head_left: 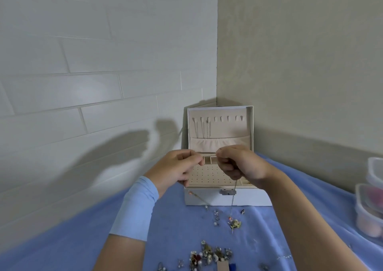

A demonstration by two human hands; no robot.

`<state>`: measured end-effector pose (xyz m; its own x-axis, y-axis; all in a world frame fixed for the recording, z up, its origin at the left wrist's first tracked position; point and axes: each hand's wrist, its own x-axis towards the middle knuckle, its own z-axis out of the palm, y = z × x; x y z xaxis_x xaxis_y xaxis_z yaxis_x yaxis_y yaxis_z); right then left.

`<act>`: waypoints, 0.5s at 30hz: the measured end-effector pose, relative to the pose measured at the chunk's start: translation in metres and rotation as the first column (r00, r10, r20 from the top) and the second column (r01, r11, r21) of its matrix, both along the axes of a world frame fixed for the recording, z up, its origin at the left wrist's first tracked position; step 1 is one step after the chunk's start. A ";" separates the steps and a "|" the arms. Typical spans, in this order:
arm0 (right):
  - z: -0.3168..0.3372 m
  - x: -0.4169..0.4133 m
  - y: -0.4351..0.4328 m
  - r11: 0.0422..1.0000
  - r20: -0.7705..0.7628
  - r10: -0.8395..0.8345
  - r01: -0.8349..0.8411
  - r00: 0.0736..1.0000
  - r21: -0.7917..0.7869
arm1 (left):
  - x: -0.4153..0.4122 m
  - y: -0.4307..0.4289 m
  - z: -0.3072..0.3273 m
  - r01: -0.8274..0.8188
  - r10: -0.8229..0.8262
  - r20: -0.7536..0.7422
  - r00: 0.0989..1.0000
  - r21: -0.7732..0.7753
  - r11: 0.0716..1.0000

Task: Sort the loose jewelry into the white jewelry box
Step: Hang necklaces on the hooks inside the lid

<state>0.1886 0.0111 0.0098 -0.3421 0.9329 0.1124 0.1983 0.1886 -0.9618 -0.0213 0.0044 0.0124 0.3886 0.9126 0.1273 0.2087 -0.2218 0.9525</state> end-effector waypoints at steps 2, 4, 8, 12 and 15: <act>-0.005 0.000 0.002 1.000 -0.045 -0.015 0.014 0.999 -0.002 | -0.004 0.002 0.001 -0.013 0.014 0.067 0.998 -0.013 1.000; -0.006 0.000 0.003 1.000 -0.081 0.005 -0.005 0.997 -0.006 | -0.007 0.003 0.002 -0.032 0.040 0.211 0.977 -0.044 0.999; -0.008 0.000 0.002 1.000 -0.101 0.019 -0.018 0.995 0.011 | -0.009 0.005 0.005 -0.001 0.067 0.573 0.817 -0.115 0.993; -0.011 -0.002 0.002 0.999 -0.140 -0.011 0.015 0.990 0.029 | -0.017 0.009 0.003 -0.042 0.157 0.616 0.772 -0.197 0.979; -0.004 -0.006 -0.001 0.999 -0.279 -0.037 0.044 0.960 0.018 | -0.024 0.008 0.004 -0.142 0.174 0.354 0.919 -0.115 0.983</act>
<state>0.1831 0.0102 0.0055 -0.2560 0.9413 0.2201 -0.0687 0.2094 -0.9754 -0.0450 0.0120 0.0169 0.1807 0.9719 0.1507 -0.1276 -0.1288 0.9834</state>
